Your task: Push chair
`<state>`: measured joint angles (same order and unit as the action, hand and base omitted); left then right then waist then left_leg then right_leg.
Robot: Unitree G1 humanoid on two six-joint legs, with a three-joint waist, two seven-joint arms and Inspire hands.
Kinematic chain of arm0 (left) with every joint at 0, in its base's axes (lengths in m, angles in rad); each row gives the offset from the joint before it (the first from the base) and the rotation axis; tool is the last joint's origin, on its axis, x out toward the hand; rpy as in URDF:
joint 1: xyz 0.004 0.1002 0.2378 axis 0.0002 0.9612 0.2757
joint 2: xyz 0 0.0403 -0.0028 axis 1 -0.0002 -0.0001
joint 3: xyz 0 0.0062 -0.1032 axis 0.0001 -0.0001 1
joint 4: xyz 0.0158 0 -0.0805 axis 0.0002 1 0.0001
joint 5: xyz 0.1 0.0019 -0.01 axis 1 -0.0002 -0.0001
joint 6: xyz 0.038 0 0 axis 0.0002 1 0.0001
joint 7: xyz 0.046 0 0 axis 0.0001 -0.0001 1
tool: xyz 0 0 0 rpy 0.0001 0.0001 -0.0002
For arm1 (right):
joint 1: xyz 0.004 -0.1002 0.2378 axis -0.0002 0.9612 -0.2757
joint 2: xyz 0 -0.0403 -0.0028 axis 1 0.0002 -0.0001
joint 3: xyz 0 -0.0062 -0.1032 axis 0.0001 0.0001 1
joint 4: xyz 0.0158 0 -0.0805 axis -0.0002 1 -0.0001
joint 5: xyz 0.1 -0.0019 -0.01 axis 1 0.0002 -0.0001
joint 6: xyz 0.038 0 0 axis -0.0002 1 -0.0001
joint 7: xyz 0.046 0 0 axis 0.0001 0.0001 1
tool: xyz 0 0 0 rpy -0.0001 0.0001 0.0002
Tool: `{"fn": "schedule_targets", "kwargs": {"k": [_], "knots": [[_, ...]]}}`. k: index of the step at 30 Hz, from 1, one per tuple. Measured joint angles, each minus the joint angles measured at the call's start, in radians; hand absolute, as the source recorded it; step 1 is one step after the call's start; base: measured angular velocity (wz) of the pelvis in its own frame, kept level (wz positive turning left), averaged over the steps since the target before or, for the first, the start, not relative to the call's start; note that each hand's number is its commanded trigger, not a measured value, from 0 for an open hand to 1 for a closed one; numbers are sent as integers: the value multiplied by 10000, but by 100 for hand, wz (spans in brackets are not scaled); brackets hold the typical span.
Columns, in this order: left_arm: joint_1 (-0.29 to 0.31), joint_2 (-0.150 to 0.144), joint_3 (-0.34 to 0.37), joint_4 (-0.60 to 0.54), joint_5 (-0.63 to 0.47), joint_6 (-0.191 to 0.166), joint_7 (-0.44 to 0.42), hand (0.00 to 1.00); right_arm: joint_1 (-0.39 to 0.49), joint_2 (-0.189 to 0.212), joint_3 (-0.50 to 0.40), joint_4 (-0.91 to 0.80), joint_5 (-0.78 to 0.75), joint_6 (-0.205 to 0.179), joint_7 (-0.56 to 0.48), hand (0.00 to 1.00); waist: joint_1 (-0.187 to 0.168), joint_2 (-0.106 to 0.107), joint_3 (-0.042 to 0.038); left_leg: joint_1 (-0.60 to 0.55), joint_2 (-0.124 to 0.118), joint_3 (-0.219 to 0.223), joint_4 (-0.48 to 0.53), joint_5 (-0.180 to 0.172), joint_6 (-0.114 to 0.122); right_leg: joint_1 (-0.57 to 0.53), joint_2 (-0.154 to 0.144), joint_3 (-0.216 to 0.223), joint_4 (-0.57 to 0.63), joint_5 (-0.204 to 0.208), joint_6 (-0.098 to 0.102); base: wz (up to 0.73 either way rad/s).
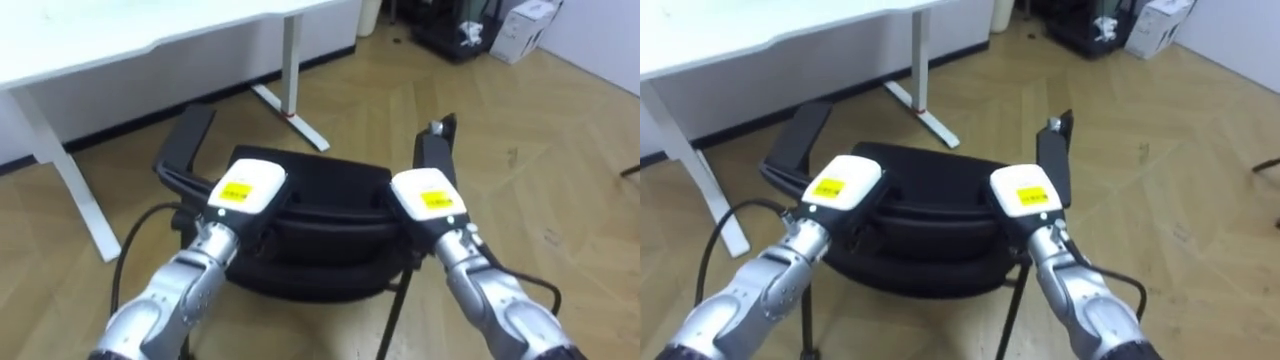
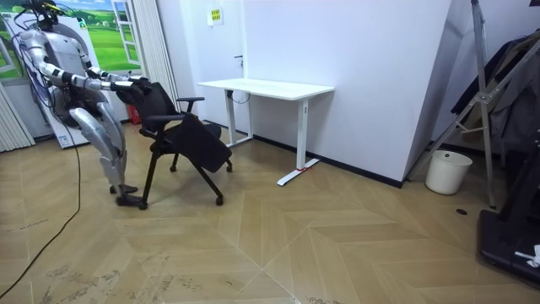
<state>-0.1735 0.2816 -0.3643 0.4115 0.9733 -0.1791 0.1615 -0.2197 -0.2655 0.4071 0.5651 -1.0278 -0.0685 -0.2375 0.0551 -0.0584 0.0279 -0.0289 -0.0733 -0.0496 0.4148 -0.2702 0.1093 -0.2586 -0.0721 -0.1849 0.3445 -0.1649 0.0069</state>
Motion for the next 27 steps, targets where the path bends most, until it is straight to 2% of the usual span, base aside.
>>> {"fn": "schedule_targets", "kwargs": {"k": [1, 2, 3, 4, 5, 6, 7, 8, 9, 10, 11, 12, 13, 14, 16, 18, 19, 20, 21, 22, 23, 24, 26, 27], "knots": [[-1, -123, -53, 33, 18, 60, 138, 100, -54, -129, -13, 24, -19, -53, -25, 100, -36, 1, -22, 123, -32, -126, 13, -174, -78, 16, 22, 172, -303, 75, -174, 15], [0, -156, -3, 35, 11, 173, 193, 100, -135, -173, -24, -23, -33, -170, 9, 100, 8, 117, -119, 214, 111, -244, 15, -356, -183, 133, 229, 166, -384, 212, -109, 6], [-1, -142, 23, 31, -14, 160, 209, 100, -161, -154, -25, -70, -50, -180, 32, 100, -36, 125, -119, 258, 132, -331, 22, -440, -241, 162, 263, 141, -401, 357, -118, 18], [2, -121, 82, 36, 3, 151, 255, 100, -157, -149, -55, -171, -57, -179, 150, 100, -40, 86, -133, 383, 234, -431, 114, -646, -332, 193, 302, 68, -277, 666, -285, 35], [30, -138, 85, 35, 7, 154, 253, 100, -154, -154, -70, -249, -54, -173, 364, 100, -62, 108, -174, 612, 457, -416, 259, -954, -498, 375, 409, -83, 21, 738, -430, 30], [77, -142, 93, 10, 3, 154, 254, 100, -160, -159, -73, -292, -58, -171, 477, 100, -18, 166, -204, 723, 607, -415, 414, -1091, -612, 481, 505, -200, 180, 684, -511, 11], [123, -93, 109, -9, -1, 149, 266, 100, -161, -157, -88, -364, -69, -147, 629, 100, 89, 267, -240, 760, 918, -240, 1095, -1446, -890, 601, 723, -357, 548, 523, -757, 20], [7, -68, 101, 12, 0, 141, 270, 100, -190, -148, -101, -410, -45, -63, 714, 100, 90, 151, -169, 349, 1202, 267, 2513, -1456, -1058, 728, 841, -380, 960, 364, -1005, 31], [-49, -73, 91, 28, 2, 142, 269, 100, -191, -154, -104, -396, -37, -56, 761, 100, 74, 122, -147, 104, 1410, 515, 3344, -1299, -1214, 820, 926, -363, 1125, 225, -1086, 34], [-70, -69, 92, 154, 3, 142, 267, 100, -193, -151, -102, -298, -40, -72, 841, 100, 153, 120, -126, -390, 1837, 866, 4826, -668, -1349, 1048, 1087, -384, 1367, -143, -1195, 0], [-67, -71, 101, 358, -14, 137, 313, 100, -191, -167, -102, -167, -27, -97, 851, 100, 358, 14, -64, -754, 2116, 1061, 5903, 170, -1458, 1312, 1163, -372, 1527, -452, -1306, -9], [-69, -78, 101, 447, -13, 130, 381, 100, -195, -171, -106, -114, -27, -98, 844, 100, 403, 36, -43, -907, 2221, 1110, 6292, 573, -1447, 1456, 1180, -405, 1561, -572, -1366, 0], [-105, -104, 99, 612, -13, 95, 539, 100, -206, -166, -146, -41, -29, -104, 793, 100, 385, -32, -62, -1169, 2351, 1126, 6669, 1017, -1410, 1670, 1198, -476, 1558, -769, -1458, 30], [-176, -163, 86, 722, -6, 84, 627, 100, -273, -164, -198, 68, -25, -154, 743, 100, 342, -98, -27, -1412, 2429, 1145, 6612, 964, -1367, 1860, 1174, -567, 1550, -899, -1523, 34], [-167, -224, 81, 749, -6, 86, 782, 100, -364, -140, -291, 145, 13, -172, 767, 100, 391, -200, -8, -1874, 2435, 1197, 6087, 812, -1200, 2043, 1081, -671, 1513, -1063, -1576, 14], [-85, -249, 0, 735, 37, 103, 1060, 100, -382, -143, -306, 184, 31, -163, 650, 100, 399, -289, -25, -2277, 2340, 1297, 4826, 812, -1210, 2261, 1000, -806, 1196, -1112, -1609, 8], [-45, -266, -76, 730, 44, 113, 1238, 100, -382, -146, -357, 188, 46, -153, 597, 100, 379, -341, -11, -2450, 2201, 1331, 3699, 831, -1240, 2456, 964, -880, 951, -1134, -1590, 19], [-24, -285, -173, 721, 44, 132, 1371, 100, -382, -167, -358, 215, 23, -95, 501, 100, 380, -354, -19, -2484, 2052, 1414, 2321, 955, -1427, 2650, 954, -944, 711, -1146, -1573, 20], [-12, -285, -210, 683, 44, 142, 1393, 100, -382, -170, -362, 226, 21, -48, 445, 100, 381, -363, -29, -2509, 1973, 1448, 1689, 1036, -1488, 2728, 955, -954, 628, -1179, -1555, 18], [80, -293, -215, 406, 92, 235, 1370, 100, -382, -180, -393, 185, 30, -1, 378, 100, 363, -379, -82, -2598, 1806, 1523, 507, 1287, -1637, 2800, 952, -1007, 502, -1240, -1531, 12], [176, -277, -193, 188, 135, 270, 1369, 100, -373, -224, -392, 69, -5, 36, 373, 100, 367, -407, -102, -2578, 1617, 1619, -667, 1747, -1567, 2864, 934, -1006, 479, -1342, -1495, 9], [199, -272, -187, 114, 157, 287, 1364, 100, -372, -238, -392, 31, -28, 52, 360, 100, 371, -411, -108, -2547, 1542, 1616, -1159, 2075, -1493, 2924, 928, -1004, 454, -1395, -1473, 0], [313, -274, -161, -187, 238, 444, 1275, 100, -353, -221, -383, -158, -32, 220, 478, 100, 456, -474, -227, -2178, 1246, 1535, -2240, 3199, -1325, 3177, 908, -930, 227, -1527, -1367, -6], [311, -269, -162, -308, 246, 499, 1207, 100, -358, -224, -386, -246, -27, 293, 526, 100, 458, -480, -234, -2118, 1191, 1537, -2347, 3356, -1259, 3232, 891, -933, 177, -1562, -1333, 0]]}}
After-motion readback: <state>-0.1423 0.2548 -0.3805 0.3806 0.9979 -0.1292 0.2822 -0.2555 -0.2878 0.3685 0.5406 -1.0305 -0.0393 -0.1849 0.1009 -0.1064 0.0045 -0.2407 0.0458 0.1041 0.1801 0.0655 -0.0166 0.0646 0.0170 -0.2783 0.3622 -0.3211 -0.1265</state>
